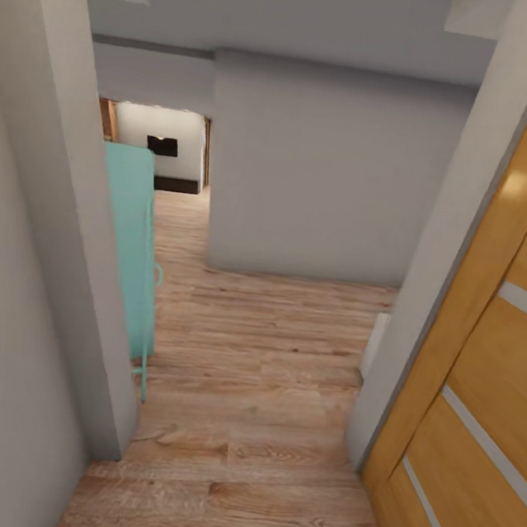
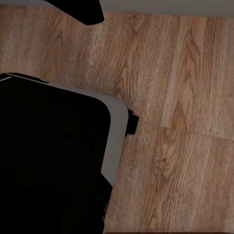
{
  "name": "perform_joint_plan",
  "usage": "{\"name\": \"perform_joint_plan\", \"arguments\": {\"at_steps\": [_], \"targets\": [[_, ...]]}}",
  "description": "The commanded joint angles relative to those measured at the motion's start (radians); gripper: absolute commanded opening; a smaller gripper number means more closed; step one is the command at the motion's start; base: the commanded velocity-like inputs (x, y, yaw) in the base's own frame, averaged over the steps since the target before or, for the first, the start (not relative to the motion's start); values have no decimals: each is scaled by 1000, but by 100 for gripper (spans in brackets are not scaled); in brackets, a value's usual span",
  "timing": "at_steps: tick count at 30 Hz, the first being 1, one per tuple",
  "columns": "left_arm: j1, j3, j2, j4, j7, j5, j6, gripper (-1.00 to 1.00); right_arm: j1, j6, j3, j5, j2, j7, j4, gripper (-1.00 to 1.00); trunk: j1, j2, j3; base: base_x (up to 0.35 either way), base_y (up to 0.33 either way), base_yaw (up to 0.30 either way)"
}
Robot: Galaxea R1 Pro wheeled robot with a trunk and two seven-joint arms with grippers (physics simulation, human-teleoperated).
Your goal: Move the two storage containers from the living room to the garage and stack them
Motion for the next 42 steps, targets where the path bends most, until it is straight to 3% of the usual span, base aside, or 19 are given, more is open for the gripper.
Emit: {"name": "perform_joint_plan", "arguments": {"at_steps": [1, 42], "targets": [[-1, 2, 0, 1, 2, 4, -4, 100, -1, -4, 8, 4, 0, -6, 3, 100, 1, -1, -1, 321, 0, 0], [-1, 2, -2, 0, 2, 4, -4, 100, -1, -7, 14, 16, -3, -6, 3, 100, 1, -1, -1, 322, 0, 0]]}}
